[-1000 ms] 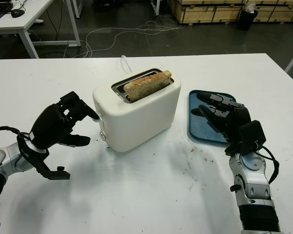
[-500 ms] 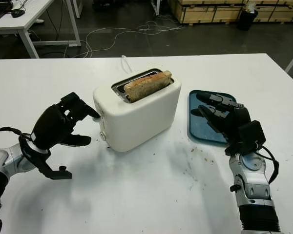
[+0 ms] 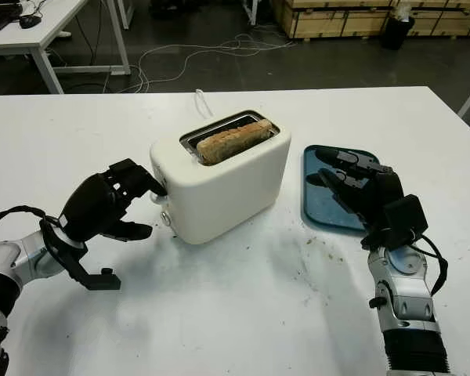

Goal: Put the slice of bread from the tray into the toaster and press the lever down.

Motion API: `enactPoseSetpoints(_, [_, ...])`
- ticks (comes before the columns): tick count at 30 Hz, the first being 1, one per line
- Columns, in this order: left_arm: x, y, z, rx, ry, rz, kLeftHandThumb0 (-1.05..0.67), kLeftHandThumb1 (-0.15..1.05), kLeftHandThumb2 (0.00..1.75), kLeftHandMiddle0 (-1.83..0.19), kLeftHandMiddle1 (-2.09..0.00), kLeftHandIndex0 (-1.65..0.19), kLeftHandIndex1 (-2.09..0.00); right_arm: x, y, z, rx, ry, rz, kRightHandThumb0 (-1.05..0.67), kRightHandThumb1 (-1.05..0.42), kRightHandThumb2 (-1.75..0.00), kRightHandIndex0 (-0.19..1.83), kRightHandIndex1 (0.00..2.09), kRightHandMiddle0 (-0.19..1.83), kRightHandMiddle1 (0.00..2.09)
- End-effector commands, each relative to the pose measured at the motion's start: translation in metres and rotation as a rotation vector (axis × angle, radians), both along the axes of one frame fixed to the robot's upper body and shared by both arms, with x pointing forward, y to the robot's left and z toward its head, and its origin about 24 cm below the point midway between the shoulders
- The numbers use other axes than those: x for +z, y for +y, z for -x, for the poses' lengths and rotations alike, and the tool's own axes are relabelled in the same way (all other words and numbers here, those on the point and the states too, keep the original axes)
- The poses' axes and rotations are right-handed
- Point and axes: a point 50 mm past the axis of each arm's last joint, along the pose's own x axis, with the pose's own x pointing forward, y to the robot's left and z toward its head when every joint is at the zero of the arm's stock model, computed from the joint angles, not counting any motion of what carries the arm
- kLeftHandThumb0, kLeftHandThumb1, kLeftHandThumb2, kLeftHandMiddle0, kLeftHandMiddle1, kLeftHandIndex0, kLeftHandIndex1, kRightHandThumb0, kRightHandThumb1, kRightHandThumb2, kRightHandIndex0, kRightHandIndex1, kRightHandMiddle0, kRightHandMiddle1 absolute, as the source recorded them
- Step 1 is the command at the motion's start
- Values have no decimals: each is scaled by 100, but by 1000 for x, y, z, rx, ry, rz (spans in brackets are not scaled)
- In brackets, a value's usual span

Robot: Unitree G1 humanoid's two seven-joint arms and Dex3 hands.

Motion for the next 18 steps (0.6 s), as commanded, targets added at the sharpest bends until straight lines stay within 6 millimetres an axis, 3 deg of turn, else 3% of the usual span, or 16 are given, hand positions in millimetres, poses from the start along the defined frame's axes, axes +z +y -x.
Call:
enactPoseSetpoints(1, [-6, 4, 2, 16, 44, -34, -105, 92, 95, -57, -175, -2, -174, 3, -1, 1, 2, -31, 3, -51, -92, -10, 93, 56, 106, 0])
enactPoseSetpoints(9, [-27, 8, 3, 104, 170, -47, -105, 92, 91, -92, -175, -29, -175, 4, -2, 3, 0, -26, 3, -51, -92, -10, 92, 54, 105, 0])
enactPoseSetpoints(18, [-59, 6, 9, 162, 271, -49, -105, 92, 85, -112, -175, -42, -175, 4, -3, 4, 12, -32, 0, -50, -92, -9, 93, 52, 105, 0])
